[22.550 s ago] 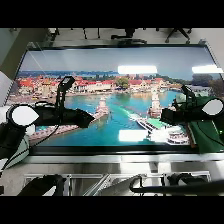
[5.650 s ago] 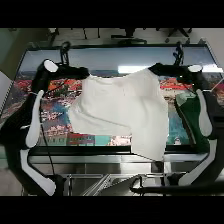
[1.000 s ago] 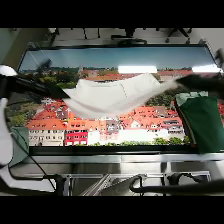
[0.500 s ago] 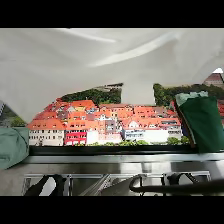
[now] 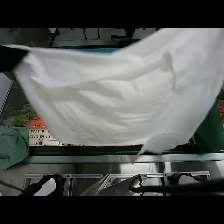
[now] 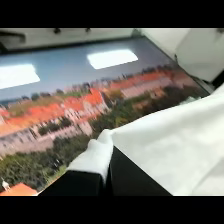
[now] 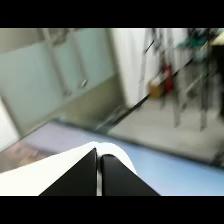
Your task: Fold the shirts.
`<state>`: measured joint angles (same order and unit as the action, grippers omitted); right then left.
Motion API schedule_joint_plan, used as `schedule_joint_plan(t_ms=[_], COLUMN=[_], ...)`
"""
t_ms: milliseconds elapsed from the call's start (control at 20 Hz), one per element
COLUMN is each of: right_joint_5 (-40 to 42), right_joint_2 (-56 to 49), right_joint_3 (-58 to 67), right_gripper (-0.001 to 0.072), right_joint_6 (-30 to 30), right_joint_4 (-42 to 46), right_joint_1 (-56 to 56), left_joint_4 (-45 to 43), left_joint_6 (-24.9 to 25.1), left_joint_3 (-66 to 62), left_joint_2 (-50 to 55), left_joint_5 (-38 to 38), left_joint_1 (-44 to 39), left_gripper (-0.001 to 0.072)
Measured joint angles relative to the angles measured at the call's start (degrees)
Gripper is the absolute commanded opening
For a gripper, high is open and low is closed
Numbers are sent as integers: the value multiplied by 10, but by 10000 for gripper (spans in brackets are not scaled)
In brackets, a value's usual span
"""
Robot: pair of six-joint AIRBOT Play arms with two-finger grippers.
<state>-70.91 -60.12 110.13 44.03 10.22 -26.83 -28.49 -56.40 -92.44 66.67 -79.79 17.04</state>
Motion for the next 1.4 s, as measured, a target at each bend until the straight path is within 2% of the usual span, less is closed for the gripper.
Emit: schedule_joint_plan(t_ms=[150,250,550,600,650,700,750,800,950,1100,1250,1400], right_joint_5=[-7,16,136,146,156,161,167,169,154,84,3,-64], right_joint_2=[-116,-199,-373,-389,-402,-412,-420,-425,-419,-382,-336,-301], right_joint_3=[-5,-7,-7,-7,-7,-7,-7,-7,-7,-6,-6,-6], right_gripper=[19,19,20,31,151,327,379,380,380,379,379,378], right_joint_6=[0,1,5,7,10,13,15,21,39,82,128,156], right_joint_4=[52,88,127,129,129,129,129,129,134,149,168,196], right_joint_1=[74,122,192,196,198,199,199,197,177,129,70,18], left_joint_4=[-63,-89,-113,-115,-116,-116,-116,-119,-130,-136,-149,-206], left_joint_6=[6,8,3,1,-1,-1,-6,-15,-56,-110,-152,-168], left_joint_3=[30,38,-20,-42,-62,-84,-106,-126,-196,-235,-184,-58], left_joint_2=[133,230,429,451,469,485,498,509,527,515,457,372], left_joint_5=[1,15,74,79,78,78,74,69,31,-45,-114,-138], left_joint_1=[-61,-83,-73,-71,-70,-71,-73,-74,-67,-40,-6,24], left_gripper=[14,13,14,14,28,281,645,709,708,707,707,707])
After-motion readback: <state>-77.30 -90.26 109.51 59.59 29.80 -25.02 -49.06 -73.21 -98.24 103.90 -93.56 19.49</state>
